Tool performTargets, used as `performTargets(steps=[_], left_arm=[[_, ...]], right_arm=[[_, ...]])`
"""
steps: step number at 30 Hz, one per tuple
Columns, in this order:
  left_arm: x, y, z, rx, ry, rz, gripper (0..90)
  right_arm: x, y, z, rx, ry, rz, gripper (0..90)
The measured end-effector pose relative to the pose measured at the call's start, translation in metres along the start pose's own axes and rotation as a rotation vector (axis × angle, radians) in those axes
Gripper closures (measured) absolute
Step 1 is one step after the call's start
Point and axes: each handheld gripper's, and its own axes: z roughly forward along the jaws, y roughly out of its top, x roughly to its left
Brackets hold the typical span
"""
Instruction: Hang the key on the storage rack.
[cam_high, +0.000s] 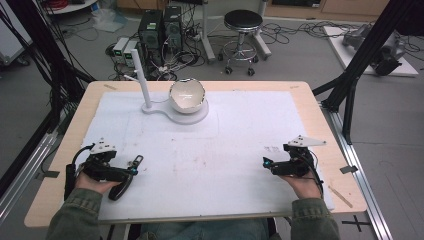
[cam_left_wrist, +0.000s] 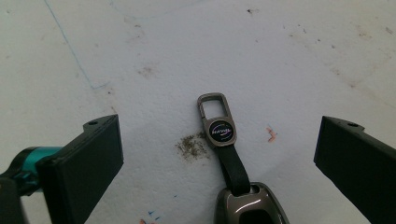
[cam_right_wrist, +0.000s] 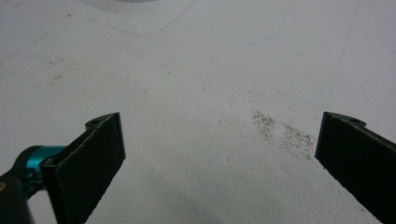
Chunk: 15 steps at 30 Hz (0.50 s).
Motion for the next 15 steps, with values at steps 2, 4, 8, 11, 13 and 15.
performTargets(steps=[2,4,8,11,13,15], left_arm=[[0.001,0.000,0.004,0.037,0.000,0.026,1.8],[0.000,-0.001,0.006,0.047,0.003,0.027,1.8],[0.000,0.000,0.009,0.071,0.005,0.033,2.2],[0.000,0.001,0.010,0.091,0.009,0.033,2.2],[-0.001,0.002,0.011,0.097,0.010,0.031,2.2],[-0.003,0.006,0.014,0.132,0.020,0.058,2.2]], right_arm=[[0.000,0.000,0.000,0.001,0.000,0.001,0.6],[0.000,0.000,0.000,0.001,-0.001,0.000,0.6],[0.001,0.000,0.000,0.003,-0.002,0.002,0.5],[0.001,0.001,0.001,0.007,0.000,-0.001,0.5],[0.000,0.001,0.001,0.006,0.002,-0.003,0.5],[0.000,0.001,0.001,0.005,-0.001,-0.003,0.5]])
